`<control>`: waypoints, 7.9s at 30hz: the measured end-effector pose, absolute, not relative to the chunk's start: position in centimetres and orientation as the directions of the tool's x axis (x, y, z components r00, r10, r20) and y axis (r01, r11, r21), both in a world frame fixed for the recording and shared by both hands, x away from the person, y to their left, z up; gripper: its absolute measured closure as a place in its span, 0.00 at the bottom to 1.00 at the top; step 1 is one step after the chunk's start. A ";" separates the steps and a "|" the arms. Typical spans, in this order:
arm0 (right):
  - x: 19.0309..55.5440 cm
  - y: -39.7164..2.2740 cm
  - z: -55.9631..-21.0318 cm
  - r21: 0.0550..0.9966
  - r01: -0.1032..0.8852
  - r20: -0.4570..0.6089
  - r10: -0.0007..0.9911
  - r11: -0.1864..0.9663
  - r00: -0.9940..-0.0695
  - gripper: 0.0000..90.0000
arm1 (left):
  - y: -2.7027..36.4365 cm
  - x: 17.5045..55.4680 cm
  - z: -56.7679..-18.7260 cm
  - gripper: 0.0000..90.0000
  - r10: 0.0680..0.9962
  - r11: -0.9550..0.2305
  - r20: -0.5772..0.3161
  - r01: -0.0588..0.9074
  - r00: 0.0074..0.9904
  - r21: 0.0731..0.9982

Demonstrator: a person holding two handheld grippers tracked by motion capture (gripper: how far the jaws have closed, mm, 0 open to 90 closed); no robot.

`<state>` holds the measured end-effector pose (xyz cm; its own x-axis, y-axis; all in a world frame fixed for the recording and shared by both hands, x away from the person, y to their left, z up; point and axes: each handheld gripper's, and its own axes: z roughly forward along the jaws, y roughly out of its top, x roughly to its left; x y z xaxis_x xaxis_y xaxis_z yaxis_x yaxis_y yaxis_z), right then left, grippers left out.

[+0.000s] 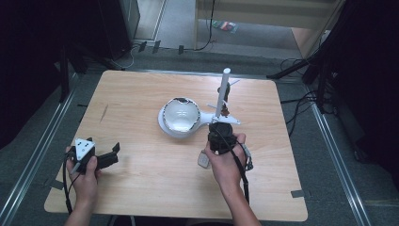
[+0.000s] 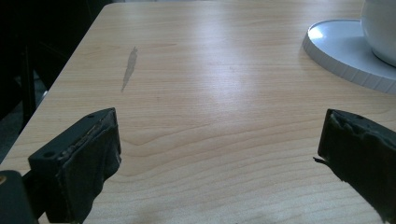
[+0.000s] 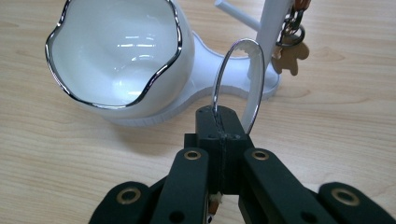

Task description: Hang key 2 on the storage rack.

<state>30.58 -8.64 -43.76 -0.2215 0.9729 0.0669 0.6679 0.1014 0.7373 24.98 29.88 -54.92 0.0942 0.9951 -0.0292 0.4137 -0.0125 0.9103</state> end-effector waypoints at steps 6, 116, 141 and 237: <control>30.4 -8.8 -43.0 0.761 0.643 0.066 0.974 0.091 -0.217 1.00 | 29.9 25.0 -54.9 0.00 0.995 -0.014 -0.028 0.413 0.095 0.911; 36.7 -11.2 -45.5 0.851 0.523 0.081 0.973 0.046 -0.218 0.81 | 30.0 25.0 -54.9 0.00 0.994 -0.012 -0.033 0.417 0.101 0.909; 34.2 -13.1 -48.0 0.876 0.461 -0.013 0.963 0.140 -0.268 0.01 | 29.8 25.1 -54.9 0.00 0.995 -0.015 -0.029 0.415 0.098 0.910; 26.0 -28.3 -53.7 0.845 0.532 -0.005 0.996 0.050 -0.086 0.00 | 29.7 25.1 -54.9 0.00 0.995 -0.021 -0.023 0.413 0.101 0.910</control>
<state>25.97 -28.31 -53.68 -0.0856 0.9963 -0.0053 0.5318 0.0502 0.8454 25.06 29.73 -54.93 0.1009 0.9946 -0.0231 0.4133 -0.0208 0.9104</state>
